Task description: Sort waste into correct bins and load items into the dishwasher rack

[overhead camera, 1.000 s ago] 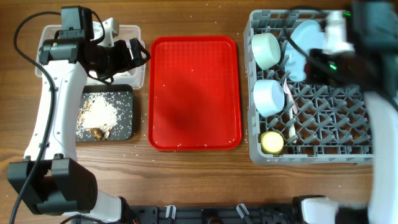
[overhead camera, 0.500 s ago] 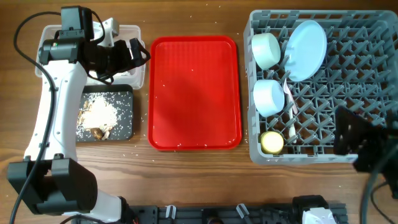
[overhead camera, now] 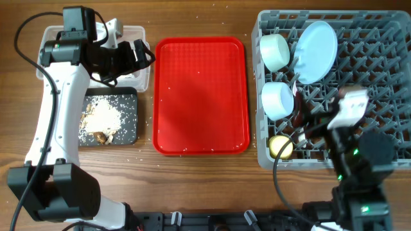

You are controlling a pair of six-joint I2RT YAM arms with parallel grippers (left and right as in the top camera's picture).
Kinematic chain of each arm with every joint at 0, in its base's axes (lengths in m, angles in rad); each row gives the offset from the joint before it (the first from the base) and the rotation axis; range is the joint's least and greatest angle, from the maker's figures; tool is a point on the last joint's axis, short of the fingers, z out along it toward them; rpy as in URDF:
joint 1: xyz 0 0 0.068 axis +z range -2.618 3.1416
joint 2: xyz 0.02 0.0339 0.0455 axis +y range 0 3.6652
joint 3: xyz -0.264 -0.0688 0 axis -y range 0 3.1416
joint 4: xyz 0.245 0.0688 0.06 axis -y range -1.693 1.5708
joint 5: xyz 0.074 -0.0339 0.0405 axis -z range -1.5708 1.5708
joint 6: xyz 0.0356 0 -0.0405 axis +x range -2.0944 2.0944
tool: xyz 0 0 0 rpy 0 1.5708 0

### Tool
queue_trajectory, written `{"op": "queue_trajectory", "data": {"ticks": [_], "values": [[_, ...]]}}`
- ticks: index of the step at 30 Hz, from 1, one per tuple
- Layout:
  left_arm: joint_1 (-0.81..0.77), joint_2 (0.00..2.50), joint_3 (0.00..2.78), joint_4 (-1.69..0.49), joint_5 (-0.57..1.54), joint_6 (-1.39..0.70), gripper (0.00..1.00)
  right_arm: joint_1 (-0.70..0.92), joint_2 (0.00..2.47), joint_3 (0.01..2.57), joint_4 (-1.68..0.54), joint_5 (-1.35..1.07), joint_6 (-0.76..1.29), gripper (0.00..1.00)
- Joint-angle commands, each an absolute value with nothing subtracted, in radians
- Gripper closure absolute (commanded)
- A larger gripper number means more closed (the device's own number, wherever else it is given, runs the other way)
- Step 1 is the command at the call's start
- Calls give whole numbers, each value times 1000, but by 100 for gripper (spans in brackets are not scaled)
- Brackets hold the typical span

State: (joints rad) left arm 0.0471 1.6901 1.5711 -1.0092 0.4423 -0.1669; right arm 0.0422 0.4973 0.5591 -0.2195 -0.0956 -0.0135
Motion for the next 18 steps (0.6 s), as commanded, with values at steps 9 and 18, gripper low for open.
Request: {"op": "queue_trajectory", "data": {"ticks": [9, 18], "values": [[48, 1678, 1585, -1007, 443, -165, 0, 27, 1, 5, 10, -133, 28, 0], [48, 1678, 1585, -1007, 443, -165, 0, 27, 5, 6, 10, -132, 28, 0]]}}
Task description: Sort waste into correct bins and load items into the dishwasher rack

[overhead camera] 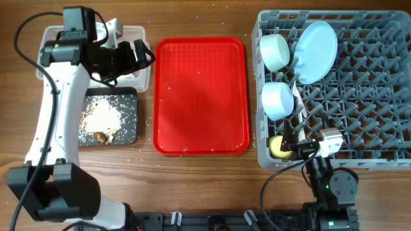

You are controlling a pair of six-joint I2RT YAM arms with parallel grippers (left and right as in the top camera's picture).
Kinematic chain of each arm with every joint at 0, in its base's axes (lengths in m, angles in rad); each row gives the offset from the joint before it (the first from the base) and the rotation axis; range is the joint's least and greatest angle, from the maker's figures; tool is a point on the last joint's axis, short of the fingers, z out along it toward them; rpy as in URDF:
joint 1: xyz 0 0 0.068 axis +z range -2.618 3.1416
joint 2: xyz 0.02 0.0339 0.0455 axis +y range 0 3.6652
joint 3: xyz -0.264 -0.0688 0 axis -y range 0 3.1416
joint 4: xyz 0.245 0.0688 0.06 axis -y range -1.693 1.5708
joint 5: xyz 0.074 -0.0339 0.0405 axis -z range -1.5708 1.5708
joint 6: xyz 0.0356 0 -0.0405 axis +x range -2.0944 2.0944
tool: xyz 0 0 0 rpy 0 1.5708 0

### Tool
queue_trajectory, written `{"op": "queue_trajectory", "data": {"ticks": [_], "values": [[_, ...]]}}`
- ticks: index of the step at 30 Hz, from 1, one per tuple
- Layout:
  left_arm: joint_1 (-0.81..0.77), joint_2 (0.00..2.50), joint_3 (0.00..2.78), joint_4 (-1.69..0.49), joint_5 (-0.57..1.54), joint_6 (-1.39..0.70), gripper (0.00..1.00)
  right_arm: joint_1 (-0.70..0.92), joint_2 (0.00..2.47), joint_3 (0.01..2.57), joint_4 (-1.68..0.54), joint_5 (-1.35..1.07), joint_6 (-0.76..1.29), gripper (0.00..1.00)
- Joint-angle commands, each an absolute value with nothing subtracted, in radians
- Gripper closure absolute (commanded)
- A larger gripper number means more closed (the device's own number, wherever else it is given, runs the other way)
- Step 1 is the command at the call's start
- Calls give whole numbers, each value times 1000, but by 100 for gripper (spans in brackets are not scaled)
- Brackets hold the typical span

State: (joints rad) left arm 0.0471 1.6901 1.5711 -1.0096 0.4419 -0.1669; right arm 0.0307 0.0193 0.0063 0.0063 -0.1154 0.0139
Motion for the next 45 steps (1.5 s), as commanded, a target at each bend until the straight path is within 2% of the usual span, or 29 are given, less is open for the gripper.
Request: {"op": "queue_trajectory", "data": {"ticks": [1, 9, 14, 16, 18, 19, 22, 27, 32, 41, 45], "values": [[48, 1678, 1585, -1007, 443, -165, 0, 27, 5, 6, 10, -132, 28, 0], [51, 1677, 1583, -1006, 438, -165, 0, 27, 5, 5, 10, -132, 28, 0], [61, 1626, 1562, -967, 331, -164, 0, 27, 5, 6, 10, -132, 28, 0], [39, 1545, 1436, -742, 332, -138, 0, 27, 5, 6, 10, -132, 28, 0], [12, 1424, 1212, -429, 331, -107, 0, 27, 5, 6, 10, -132, 28, 0], [2, 1291, 980, -184, 331, -88, 0, 27, 5, 6, 10, -132, 28, 0], [8, 1119, 709, 21, 321, -82, 0, 27, 5, 6, 10, -132, 28, 0], [43, 736, 261, 209, 286, -82, 0, 27, 5, 6, 10, -132, 28, 0], [43, 380, 4, 216, 229, -82, 0, 27, 5, 6, 10, -132, 28, 0], [43, 147, 6, -44, 199, -82, 0, 27, 5, 6, 10, -132, 28, 0], [42, 62, 6, -59, 199, -82, 0, 27, 5, 6, 10, -132, 28, 0]]}}
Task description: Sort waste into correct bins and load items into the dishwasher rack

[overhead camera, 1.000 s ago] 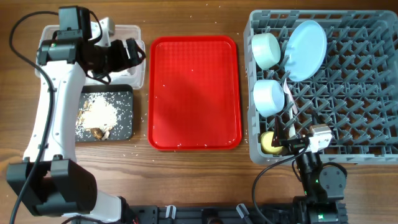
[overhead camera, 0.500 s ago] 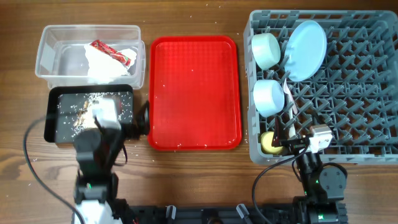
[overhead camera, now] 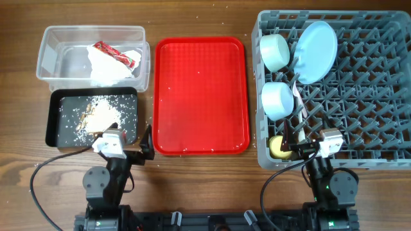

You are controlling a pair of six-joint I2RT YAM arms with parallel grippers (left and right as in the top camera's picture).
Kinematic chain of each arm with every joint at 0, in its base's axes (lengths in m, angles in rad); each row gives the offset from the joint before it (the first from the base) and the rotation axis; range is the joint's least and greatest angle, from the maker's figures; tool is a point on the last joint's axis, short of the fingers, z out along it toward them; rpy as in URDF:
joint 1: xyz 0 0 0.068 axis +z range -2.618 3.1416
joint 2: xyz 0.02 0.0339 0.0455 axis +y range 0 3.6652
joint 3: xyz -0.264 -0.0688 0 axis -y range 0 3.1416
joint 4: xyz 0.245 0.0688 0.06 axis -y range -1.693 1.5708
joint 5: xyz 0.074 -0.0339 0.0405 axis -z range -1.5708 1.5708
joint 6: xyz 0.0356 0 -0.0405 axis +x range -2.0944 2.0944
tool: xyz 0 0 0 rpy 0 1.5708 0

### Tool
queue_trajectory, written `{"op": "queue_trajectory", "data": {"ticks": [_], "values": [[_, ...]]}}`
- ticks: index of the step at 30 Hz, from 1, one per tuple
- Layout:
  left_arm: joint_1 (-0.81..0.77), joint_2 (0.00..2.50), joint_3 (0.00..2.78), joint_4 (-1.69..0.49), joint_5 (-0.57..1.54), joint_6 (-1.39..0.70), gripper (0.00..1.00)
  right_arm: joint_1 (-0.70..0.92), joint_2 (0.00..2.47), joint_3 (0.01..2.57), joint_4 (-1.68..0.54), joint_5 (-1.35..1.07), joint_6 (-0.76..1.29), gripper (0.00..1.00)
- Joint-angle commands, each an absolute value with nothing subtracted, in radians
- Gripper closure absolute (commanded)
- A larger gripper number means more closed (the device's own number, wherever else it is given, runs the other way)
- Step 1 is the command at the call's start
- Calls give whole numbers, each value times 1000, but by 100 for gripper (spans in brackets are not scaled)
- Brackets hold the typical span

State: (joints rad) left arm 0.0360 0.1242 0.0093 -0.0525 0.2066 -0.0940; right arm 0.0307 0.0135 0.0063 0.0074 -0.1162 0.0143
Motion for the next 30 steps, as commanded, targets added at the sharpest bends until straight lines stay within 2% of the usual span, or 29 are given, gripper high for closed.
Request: {"op": "queue_trajectory", "data": {"ticks": [1, 30], "values": [[42, 30, 6, -59, 200, -82, 0, 27, 5, 6, 10, -132, 28, 0], [42, 3, 6, -58, 200, -83, 0, 27, 5, 6, 10, -132, 28, 0]]}}
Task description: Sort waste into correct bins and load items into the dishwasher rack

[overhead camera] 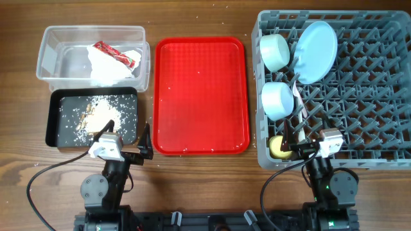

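The red tray (200, 96) lies bare in the middle of the table. A clear bin (51, 61) at the back left holds white tissue (106, 67) and a red wrapper (115, 54). In front of it a black bin (54, 122) holds rice scraps (96, 117). The grey dishwasher rack (366, 96) carries two pale bowls (275, 51), a blue plate (316, 51), cutlery (297, 106) and a yellow item (279, 146). My left gripper (145, 142) is folded low by the tray's front left corner. My right gripper (293, 145) sits at the rack's front edge. Neither jaw gap shows.
Rice grains are scattered on the wood around the black bin and on the tray. Both folded arms' bases (96, 189) stand along the table's front edge, with cables trailing beside them.
My left arm has settled a little lower and to the left at the front edge. The right arm, the bins, the tray and the rack are unchanged.
First my left gripper hung over the clear bin while my right arm reached over the rack's front. Then the right arm was folded back at the rack's front edge. Later the left arm was folded by the tray, with tissue and wrapper lying in the clear bin.
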You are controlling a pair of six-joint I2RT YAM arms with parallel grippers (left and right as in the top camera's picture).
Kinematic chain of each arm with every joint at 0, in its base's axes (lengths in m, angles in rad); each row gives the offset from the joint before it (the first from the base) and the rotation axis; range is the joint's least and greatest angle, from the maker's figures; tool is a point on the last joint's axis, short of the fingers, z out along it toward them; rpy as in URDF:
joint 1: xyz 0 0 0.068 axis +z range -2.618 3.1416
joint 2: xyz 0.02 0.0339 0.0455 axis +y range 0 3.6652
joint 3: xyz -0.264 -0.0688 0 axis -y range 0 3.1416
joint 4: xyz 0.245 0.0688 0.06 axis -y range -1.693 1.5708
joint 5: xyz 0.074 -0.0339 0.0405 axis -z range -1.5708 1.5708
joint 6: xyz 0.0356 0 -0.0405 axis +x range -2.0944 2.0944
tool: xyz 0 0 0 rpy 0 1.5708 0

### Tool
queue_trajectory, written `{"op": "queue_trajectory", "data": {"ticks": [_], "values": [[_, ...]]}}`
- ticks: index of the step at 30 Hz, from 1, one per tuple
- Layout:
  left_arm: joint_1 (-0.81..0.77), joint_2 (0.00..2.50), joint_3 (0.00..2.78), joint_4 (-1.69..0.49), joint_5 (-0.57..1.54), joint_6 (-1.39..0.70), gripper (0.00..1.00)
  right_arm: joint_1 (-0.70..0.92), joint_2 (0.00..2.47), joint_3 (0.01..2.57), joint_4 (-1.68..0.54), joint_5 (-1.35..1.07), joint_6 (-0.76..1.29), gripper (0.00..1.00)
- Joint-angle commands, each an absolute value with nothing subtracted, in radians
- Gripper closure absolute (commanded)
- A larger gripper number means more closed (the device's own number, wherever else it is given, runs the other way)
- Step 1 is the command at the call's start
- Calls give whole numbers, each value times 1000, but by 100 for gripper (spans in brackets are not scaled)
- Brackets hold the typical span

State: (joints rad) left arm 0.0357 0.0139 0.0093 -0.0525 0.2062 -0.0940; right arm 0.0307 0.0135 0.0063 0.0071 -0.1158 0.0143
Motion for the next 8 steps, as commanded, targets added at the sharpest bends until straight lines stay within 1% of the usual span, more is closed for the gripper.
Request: {"op": "queue_trajectory", "data": {"ticks": [1, 8], "values": [[42, 3, 6, -58, 200, -83, 0, 27, 5, 6, 10, -132, 28, 0], [42, 3, 6, -58, 200, -83, 0, 27, 5, 6, 10, -132, 28, 0]]}}
